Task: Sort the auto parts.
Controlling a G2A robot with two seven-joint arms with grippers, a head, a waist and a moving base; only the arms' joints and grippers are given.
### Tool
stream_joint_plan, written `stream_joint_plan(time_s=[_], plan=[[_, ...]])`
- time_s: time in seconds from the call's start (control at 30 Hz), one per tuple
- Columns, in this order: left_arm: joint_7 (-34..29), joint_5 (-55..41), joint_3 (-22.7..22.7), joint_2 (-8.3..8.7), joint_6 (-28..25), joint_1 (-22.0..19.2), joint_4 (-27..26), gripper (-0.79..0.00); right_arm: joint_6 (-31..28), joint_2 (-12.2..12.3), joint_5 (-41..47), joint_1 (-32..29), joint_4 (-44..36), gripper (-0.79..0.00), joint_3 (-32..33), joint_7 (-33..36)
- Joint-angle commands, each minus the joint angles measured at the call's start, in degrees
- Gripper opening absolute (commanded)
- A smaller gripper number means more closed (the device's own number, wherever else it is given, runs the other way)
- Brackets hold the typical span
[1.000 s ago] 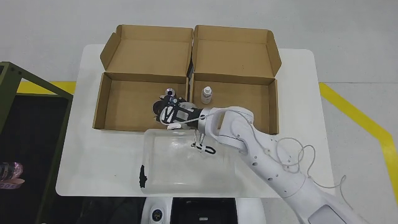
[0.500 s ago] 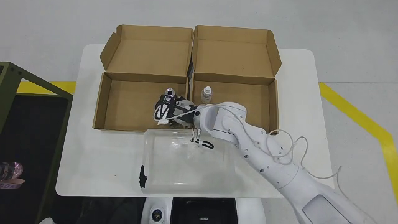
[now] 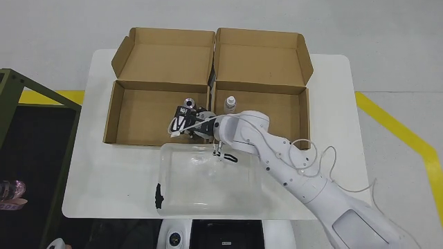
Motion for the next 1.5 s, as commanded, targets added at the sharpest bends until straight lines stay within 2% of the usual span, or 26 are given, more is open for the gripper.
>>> stream_joint_plan(time_s=[0.0, 0.43, 0.67, 0.8, 1.03, 1.13, 1.27, 1.47], plan=[[0.0, 0.0, 0.0, 0.0, 0.0, 0.0, 0.0, 0.0, 0.0, -0.1, -0.2, 0.1, 0.4, -0.634, -0.1, 0.1], [0.0, 0.0, 0.0, 0.0, 0.0, 0.0, 0.0, 0.0, -1.1, -0.6, -1.9, 0.3, 1.7, -0.453, -0.2, 1.8], [0.0, 0.0, 0.0, 0.0, 0.0, 0.0, 0.0, 0.0, -1.7, -0.7, -2.7, 0.2, 1.7, -0.394, 0.2, 2.5], [0.0, 0.0, 0.0, 0.0, 0.0, 0.0, 0.0, 0.0, -2.0, -0.7, -2.9, 0.1, 0.7, -0.311, 0.6, 2.7], [0.0, 0.0, 0.0, 0.0, 0.0, 0.0, 0.0, 0.0, -2.2, -0.5, -2.2, -0.4, -4.1, -0.317, 2.3, 2.2], [0.0, 0.0, 0.0, 0.0, 0.0, 0.0, 0.0, 0.0, -2.4, -0.3, -1.7, -0.9, -6.5, -0.354, 3.5, 2.0], [0.0, 0.0, 0.0, 0.0, 0.0, 0.0, 0.0, 0.0, -2.8, 0.4, -1.6, -3.4, -10.4, -0.345, 5.6, 1.8], [0.0, 0.0, 0.0, 0.0, 0.0, 0.0, 0.0, 0.0, -4.4, 2.3, -3.0, -9.6, -19.0, -0.274, 10.1, 1.2]])
